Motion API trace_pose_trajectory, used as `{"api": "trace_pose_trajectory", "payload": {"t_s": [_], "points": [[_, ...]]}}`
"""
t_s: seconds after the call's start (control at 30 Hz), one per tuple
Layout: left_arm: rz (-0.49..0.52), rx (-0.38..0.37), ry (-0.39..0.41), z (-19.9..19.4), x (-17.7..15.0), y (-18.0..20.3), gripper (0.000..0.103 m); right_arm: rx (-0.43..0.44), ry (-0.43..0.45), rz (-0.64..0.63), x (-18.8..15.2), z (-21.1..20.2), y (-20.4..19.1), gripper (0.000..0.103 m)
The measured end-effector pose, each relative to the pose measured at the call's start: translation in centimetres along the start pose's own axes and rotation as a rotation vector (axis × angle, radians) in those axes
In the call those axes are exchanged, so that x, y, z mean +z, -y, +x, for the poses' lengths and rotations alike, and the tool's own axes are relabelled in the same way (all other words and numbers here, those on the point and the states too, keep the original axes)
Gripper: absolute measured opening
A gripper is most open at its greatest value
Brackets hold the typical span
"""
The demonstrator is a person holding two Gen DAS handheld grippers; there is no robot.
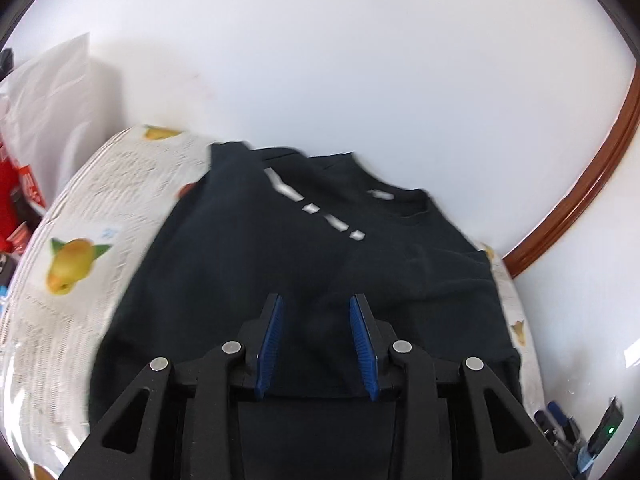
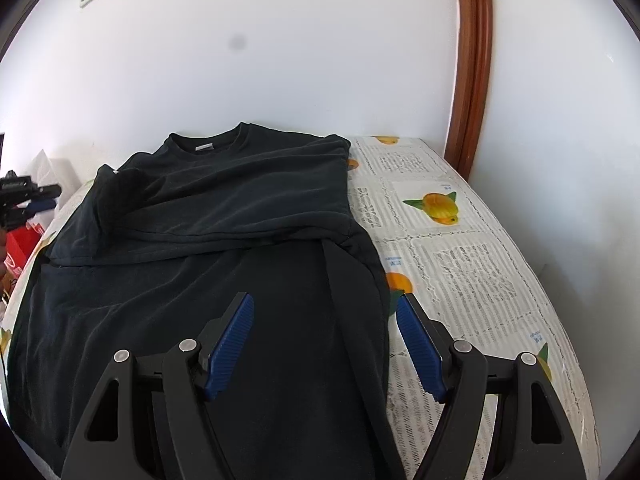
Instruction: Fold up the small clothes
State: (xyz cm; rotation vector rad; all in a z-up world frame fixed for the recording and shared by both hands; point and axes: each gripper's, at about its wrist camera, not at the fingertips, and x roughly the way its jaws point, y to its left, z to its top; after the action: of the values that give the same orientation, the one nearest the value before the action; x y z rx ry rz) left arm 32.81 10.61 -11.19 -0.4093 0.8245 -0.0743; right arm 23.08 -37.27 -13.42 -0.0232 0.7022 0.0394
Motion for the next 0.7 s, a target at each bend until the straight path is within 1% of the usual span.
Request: {"api": "trace_pose_trajectory", "payload": {"t_s": [0.1, 0.13, 0.2, 0.23, 0.27, 0.3, 0.37, 0.47, 0.63, 0.7], "points": [[0.063, 0.004, -0.053, 0.7, -0.5, 0.3, 0.035, -0.005, 0.000, -0.031, 0.3, 0.0, -1.0, 0.073], [0.098, 0.000, -0.067, 1.1, -0.7, 1.1, 0.037, -0.010, 0.001, -0.040, 0.4, 0.0, -1.3, 0.073], [0.191, -0.003, -0.088, 2.1, -1.5, 3.3, 0.047, -0.013, 0.003, -0.049, 0.5, 0.1, -1.8, 0.073], [0.221, -0.005, -0.092, 2.5, -1.6, 4.0, 0.062, -0.018, -0.003, -0.053, 0.5, 0.1, -1.9, 0.073], [0.271, -0.014, -0.088, 2.9, -2.1, 5.3, 0.066, -0.017, -0.005, -0.052, 0.5, 0.1, -2.0, 0.073], [0.317, -0.021, -0.079, 3.2, -2.6, 6.4, 0.066, -0.014, -0.004, -0.052, 0.4, 0.0, -2.1, 0.073], [0.402, 0.002, -0.073, 4.2, -3.5, 8.6, 0.066, -0.016, -0.003, -0.047, 0.2, -0.1, -2.0, 0.073], [0.456, 0.058, -0.073, 5.8, -4.3, 10.6, 0.067, -0.011, -0.012, -0.030, -0.2, 0.0, -1.5, 0.073], [0.528, 0.168, -0.083, 8.8, -5.8, 12.6, 0.070, -0.020, -0.027, -0.006, -1.0, 0.4, -0.3, 0.073], [0.574, 0.257, -0.075, 9.9, -6.6, 13.4, 0.071, -0.019, -0.031, 0.007, -1.1, 0.7, 0.3, 0.073]]}}
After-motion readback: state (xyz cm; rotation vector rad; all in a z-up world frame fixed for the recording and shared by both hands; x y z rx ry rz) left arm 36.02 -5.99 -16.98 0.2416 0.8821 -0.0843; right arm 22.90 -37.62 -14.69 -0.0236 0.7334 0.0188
